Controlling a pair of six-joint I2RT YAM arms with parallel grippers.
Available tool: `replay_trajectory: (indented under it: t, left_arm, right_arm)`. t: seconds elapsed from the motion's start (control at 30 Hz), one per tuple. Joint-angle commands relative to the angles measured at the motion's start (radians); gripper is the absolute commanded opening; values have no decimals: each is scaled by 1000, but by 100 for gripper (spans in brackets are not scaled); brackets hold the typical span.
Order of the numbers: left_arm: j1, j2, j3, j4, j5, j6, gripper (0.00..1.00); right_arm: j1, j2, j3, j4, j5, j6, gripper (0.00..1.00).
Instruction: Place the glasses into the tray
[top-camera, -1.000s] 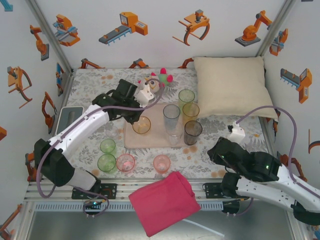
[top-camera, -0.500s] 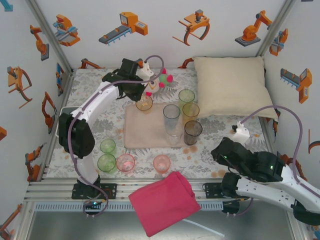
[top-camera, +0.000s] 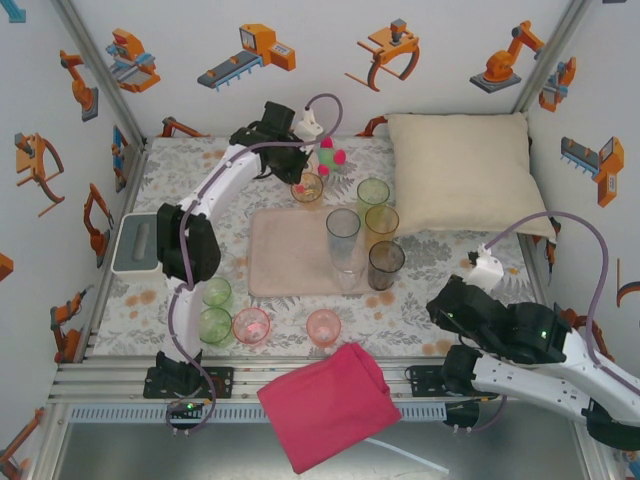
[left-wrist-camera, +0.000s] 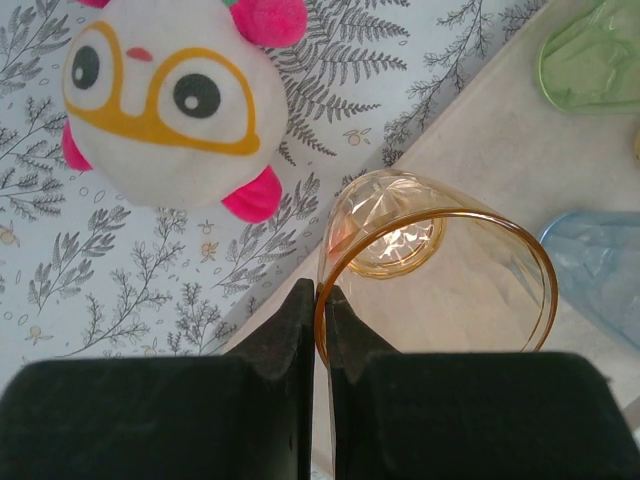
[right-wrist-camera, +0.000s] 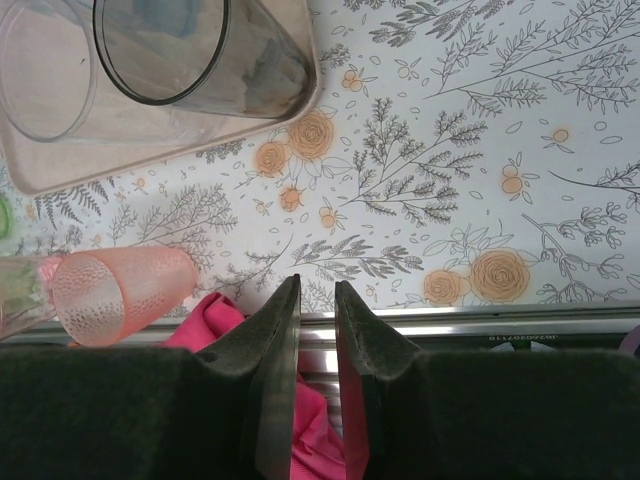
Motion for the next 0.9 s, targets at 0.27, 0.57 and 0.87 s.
replay_trajectory:
  t: [0.27,0.57,0.87]
  left_arm:
    - [-75,108,158,-49,-22,1,13]
    - [-92,173,204,-74,-13,8,13]
    - [-108,195,225,-84,21,26,14]
  right_arm:
    - [4,17,28,-35,34,43,24]
    - [4,19,24,-43,27,43,24]
    - [3,20,18,-40,35,63,24]
